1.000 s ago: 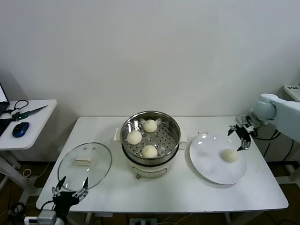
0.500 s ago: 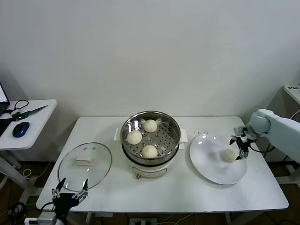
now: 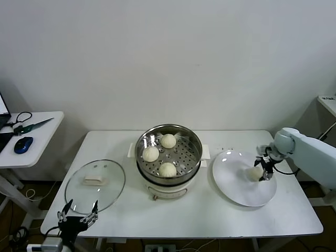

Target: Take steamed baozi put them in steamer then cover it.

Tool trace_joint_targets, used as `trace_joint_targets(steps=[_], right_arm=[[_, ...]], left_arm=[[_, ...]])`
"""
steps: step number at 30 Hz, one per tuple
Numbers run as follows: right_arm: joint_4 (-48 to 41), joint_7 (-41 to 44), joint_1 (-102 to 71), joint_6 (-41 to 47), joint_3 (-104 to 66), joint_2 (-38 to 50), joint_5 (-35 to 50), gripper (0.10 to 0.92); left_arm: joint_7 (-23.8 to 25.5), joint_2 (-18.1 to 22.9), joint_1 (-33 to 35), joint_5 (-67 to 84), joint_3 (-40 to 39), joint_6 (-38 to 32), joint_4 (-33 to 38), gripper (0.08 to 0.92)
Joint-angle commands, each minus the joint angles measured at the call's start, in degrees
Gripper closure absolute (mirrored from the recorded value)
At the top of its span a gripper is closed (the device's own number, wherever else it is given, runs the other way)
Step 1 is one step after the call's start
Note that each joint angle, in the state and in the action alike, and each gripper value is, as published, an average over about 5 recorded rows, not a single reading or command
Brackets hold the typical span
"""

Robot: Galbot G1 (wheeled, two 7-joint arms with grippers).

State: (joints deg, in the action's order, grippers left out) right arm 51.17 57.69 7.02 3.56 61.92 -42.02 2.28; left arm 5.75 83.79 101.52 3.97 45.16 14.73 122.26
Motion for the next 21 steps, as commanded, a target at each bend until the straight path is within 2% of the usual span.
trace_joint_targets(steps=[1,6,10,15,21], right_arm=[[2.50,0.69,3.87,0.75,3.22,1.08,2.76,0.324],[9.36,1.70,19.68,1.33,19.08,3.36,11.46,0.343],[16.38,2.14,37.70,1.75,34.76,2.12,23.29,0.346],[24.40,2.65,57.62,3.03,46.97,-4.88,36.12,0.347],[33.63,-4.57,64.40,10.84,45.87,-14.33,50.12,0.347]], left_arm=[[-0.01,-0.12,0.01,0.08,0.01,0.00,0.17,0.177],[0.05,-0.19,-0.22,0.11,-0.19,0.09,0.56,0.177],[-0.01,-0.15,-0.26,0.17,-0.35,0.18,0.87,0.177],[-0.11,-0.21,-0.18,0.40,-0.53,0.05,0.93,0.177],[-0.11,-0.18,-0.48,0.63,-0.88,0.05,1.62,0.177]])
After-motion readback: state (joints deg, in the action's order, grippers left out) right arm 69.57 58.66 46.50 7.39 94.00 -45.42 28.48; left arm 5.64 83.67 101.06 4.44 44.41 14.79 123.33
